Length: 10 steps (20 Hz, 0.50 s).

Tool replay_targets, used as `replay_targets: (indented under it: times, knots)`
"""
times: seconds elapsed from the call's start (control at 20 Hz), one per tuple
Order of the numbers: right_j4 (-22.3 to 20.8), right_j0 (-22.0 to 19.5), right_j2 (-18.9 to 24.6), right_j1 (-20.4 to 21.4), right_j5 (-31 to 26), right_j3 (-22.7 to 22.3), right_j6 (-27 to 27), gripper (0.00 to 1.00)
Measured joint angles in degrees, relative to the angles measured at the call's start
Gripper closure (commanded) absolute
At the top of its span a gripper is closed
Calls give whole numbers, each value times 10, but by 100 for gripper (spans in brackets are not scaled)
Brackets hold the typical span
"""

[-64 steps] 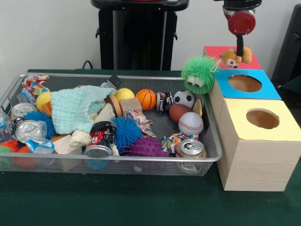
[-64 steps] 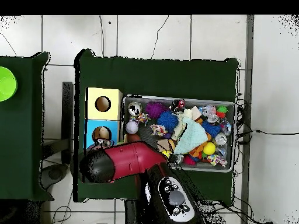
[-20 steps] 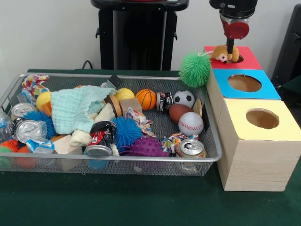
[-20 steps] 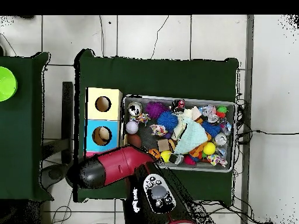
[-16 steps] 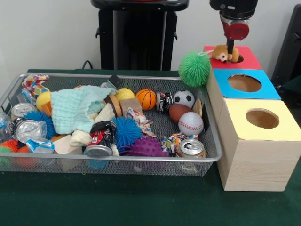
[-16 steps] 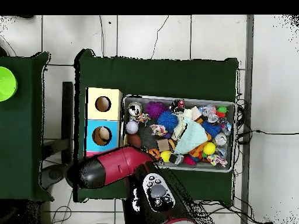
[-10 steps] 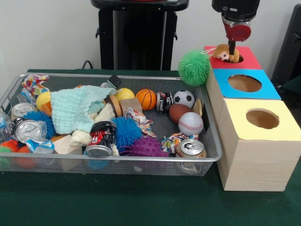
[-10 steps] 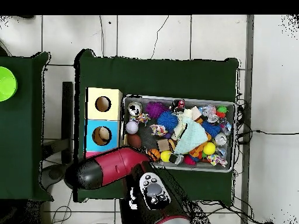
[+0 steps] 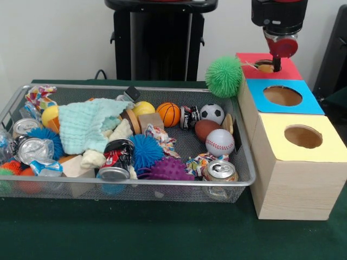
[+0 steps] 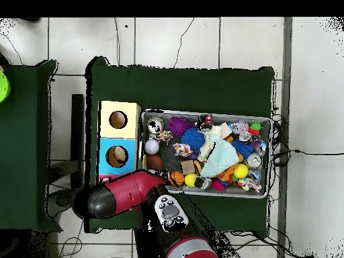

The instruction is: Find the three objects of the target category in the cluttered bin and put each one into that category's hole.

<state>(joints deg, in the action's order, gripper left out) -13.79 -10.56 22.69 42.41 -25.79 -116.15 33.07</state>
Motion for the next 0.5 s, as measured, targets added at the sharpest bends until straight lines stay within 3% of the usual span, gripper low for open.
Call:
replay_targets:
  times: [0.5]
  knots:
    - [11,4,-5,-8,9,0,0,100]
